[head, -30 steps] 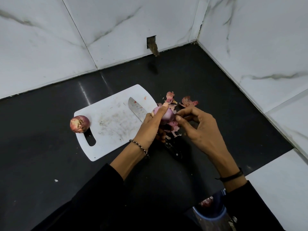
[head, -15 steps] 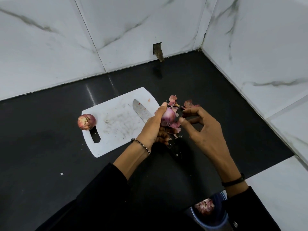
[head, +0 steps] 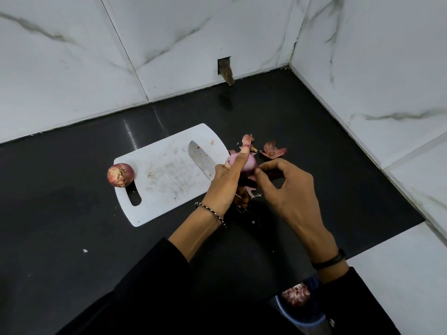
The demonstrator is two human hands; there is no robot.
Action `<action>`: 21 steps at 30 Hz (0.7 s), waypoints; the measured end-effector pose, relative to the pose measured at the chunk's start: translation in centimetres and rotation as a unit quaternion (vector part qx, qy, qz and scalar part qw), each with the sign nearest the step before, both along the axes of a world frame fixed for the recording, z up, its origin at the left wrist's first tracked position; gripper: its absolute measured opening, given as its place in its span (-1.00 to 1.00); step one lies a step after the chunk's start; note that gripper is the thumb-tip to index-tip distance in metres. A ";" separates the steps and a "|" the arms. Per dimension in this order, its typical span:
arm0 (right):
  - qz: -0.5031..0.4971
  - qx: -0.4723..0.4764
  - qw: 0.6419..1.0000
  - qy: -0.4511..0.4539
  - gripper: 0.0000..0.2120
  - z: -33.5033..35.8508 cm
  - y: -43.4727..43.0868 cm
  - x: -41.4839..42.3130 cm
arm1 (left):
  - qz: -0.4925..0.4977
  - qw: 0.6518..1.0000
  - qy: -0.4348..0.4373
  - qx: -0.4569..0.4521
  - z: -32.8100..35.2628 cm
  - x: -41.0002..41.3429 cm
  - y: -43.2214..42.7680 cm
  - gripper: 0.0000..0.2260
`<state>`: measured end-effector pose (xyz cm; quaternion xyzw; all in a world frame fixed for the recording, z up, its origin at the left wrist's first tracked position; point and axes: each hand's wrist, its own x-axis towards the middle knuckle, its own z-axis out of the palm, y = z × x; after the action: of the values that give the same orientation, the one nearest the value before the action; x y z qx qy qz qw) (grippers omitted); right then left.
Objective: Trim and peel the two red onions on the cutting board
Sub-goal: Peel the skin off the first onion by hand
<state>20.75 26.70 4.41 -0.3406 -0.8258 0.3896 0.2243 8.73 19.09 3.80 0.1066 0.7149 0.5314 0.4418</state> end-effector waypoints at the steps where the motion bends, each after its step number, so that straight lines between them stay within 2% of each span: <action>1: -0.006 -0.013 1.000 0.002 -0.91 0.0 0.1 0.0 | -0.004 1.000 -0.002 0.002 -0.2 -0.1 0.0 -0.29; 6: -0.022 -0.035 0.999 0.005 -0.94 0.1 0.7 0.5 | -0.003 0.999 -0.027 0.022 0.7 -0.1 -0.6 -0.42; 10: -0.006 -0.021 1.000 0.002 -0.96 0.3 1.1 0.8 | 0.003 0.999 -0.045 0.013 1.5 -0.1 -0.8 -0.43; 17: 0.003 0.009 1.000 0.017 -0.82 -0.1 1.3 0.7 | 0.014 0.998 -0.066 -0.007 1.7 -0.3 -0.8 -0.41; 21: 0.054 0.109 0.993 0.007 -0.77 0.0 1.6 0.4 | -0.018 0.998 -0.042 -0.032 1.8 -0.8 -0.8 -0.37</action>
<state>21.20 28.33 4.44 -0.2662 -0.8790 0.3115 0.2438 7.92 18.30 5.63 0.0827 0.7100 0.5048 0.4840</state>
